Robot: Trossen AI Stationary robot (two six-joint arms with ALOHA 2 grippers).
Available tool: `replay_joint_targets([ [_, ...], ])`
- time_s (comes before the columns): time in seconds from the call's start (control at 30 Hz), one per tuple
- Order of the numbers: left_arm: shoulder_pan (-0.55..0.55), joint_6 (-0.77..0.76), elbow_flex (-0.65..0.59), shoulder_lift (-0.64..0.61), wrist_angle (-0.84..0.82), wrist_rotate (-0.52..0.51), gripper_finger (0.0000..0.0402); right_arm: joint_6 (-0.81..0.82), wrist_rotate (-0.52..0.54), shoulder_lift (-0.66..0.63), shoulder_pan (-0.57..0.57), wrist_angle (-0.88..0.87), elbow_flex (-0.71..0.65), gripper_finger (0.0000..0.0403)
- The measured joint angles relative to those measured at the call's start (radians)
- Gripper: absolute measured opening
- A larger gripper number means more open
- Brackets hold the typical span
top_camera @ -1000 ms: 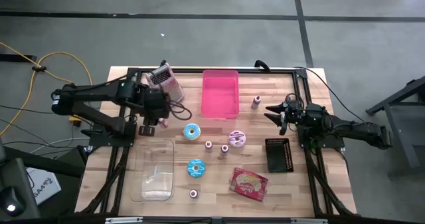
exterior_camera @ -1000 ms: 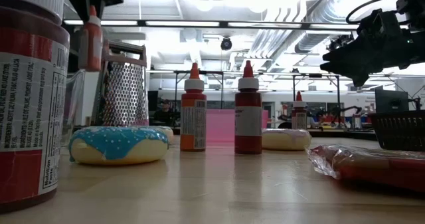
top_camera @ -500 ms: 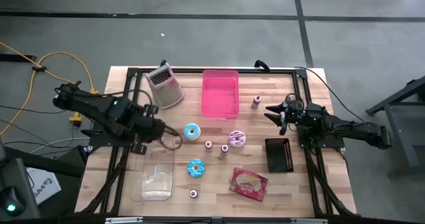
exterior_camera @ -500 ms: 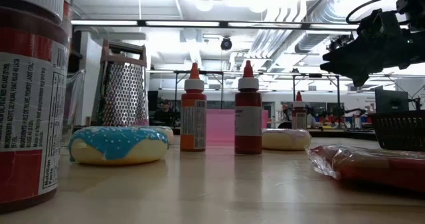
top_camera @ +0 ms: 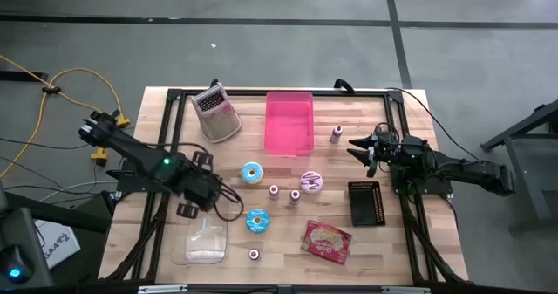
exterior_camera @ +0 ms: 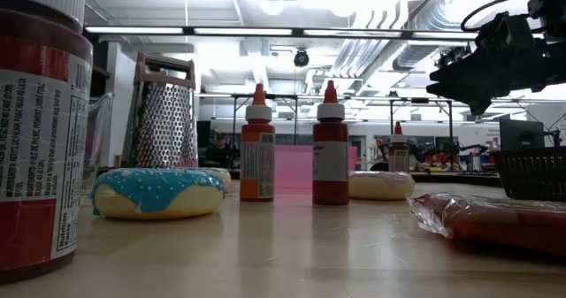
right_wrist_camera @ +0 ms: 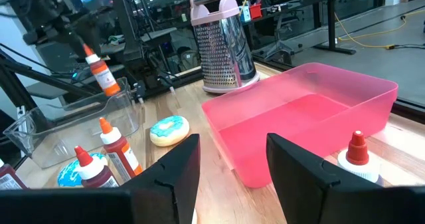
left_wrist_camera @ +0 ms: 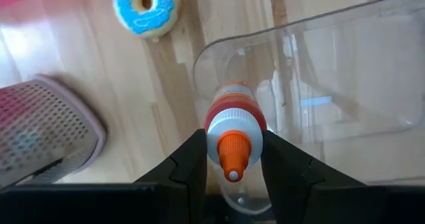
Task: Pick & Place Food Item
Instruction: Put the left orange large food coloring bottle into the transparent bin
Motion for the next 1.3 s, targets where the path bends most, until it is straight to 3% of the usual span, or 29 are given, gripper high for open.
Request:
replay_joint_targets([
  [0.7, -0.047, -0.105, -0.345, -0.030, 0.363, 0.016, 0.0113, 0.000, 0.000, 0.000, 0.000, 0.000, 0.000, 0.0160],
  [1.3, -0.035, -0.102, -0.365, -0.032, 0.379, 0.030, 0.0131, 0.000, 0.000, 0.000, 0.000, 0.000, 0.000, 0.0160],
])
